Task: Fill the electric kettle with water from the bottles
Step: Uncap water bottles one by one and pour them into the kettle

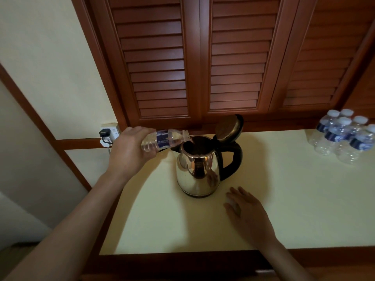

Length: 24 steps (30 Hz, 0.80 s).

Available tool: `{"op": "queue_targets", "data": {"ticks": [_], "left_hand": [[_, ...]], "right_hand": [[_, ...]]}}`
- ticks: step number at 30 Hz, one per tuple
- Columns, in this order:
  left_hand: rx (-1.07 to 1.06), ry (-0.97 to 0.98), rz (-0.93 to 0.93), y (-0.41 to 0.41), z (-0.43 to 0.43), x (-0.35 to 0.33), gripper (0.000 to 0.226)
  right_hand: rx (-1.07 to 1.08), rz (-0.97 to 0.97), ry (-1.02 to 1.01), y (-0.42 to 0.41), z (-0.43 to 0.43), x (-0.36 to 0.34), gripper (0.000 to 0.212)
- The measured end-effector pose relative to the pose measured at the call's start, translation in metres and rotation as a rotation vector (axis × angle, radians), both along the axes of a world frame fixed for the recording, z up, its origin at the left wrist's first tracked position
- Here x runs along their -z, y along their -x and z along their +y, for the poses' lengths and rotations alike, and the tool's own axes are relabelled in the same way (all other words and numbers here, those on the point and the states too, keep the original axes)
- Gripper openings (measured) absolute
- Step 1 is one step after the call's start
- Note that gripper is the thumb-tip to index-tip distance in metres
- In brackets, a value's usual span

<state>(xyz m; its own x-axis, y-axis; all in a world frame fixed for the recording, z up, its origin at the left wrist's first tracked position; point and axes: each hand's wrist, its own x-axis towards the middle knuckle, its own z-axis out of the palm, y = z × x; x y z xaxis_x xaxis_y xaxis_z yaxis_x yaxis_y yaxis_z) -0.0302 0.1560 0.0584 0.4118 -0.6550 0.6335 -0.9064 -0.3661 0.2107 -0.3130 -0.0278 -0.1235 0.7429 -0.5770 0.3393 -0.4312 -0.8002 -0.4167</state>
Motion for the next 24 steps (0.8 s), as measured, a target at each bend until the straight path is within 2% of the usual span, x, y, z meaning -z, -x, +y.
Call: {"op": "queue_targets", "data": {"ticks": [6,12,21,24], "left_hand": [[-0.002,-0.005,-0.009,-0.0003,-0.0008,-0.0018,0.055],[-0.009,-0.026,-0.026,-0.0015,-0.0013,-0.0027,0.058],[0.012,-0.032,-0.031,-0.0008,-0.0014,-0.0067,0.058],[0.01,-0.045,-0.044,-0.0009,-0.0024,-0.0074,0.059]], "right_hand": [[0.005,-0.009,0.009,0.0003,-0.0003,0.0003,0.041],[0.008,0.01,0.012,0.0003,0.0015,-0.0016,0.056],[0.005,0.009,0.003,0.0005,0.0005,-0.0009,0.054],[0.004,0.011,0.001,0.001,0.0003,-0.0012,0.047]]}}
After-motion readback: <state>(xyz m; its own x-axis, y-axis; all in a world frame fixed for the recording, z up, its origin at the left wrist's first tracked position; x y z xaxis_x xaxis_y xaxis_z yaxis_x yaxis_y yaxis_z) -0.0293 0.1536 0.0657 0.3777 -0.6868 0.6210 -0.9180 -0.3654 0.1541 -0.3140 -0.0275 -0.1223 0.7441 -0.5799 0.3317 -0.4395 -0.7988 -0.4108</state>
